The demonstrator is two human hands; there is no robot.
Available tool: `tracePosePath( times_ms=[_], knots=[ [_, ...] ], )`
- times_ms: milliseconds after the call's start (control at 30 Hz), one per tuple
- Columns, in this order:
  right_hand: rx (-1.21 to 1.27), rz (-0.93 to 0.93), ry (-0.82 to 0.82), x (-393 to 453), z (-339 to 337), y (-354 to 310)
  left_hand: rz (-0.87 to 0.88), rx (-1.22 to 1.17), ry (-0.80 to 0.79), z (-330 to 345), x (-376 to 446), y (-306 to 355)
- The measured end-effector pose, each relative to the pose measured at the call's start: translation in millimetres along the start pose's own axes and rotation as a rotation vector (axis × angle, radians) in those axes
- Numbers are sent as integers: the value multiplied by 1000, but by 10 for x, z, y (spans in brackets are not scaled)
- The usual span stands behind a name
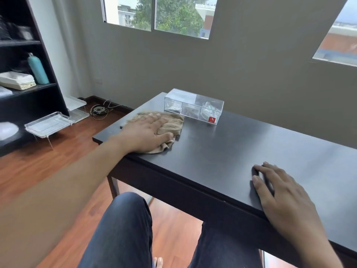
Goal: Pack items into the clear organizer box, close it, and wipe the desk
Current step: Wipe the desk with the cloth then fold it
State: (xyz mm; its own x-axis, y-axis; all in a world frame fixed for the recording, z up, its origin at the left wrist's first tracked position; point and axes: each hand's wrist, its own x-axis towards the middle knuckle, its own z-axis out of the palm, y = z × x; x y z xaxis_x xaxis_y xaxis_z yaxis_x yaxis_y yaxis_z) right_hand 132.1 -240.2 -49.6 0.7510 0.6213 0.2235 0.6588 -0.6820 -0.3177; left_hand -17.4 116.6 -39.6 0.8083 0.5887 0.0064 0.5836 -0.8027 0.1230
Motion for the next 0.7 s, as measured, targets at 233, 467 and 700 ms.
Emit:
tracePosePath(
  times_ms=[233,467,700],
  knots=[
    [-15,-4,13,10,34,26,-93,26,23,18,-197,-260],
    [-22,4,18,18,42,38,-157,83,-20,9,-323,172],
    [-20,26,9,13,43,32,34,74,-62,32,-397,688]
  ],
)
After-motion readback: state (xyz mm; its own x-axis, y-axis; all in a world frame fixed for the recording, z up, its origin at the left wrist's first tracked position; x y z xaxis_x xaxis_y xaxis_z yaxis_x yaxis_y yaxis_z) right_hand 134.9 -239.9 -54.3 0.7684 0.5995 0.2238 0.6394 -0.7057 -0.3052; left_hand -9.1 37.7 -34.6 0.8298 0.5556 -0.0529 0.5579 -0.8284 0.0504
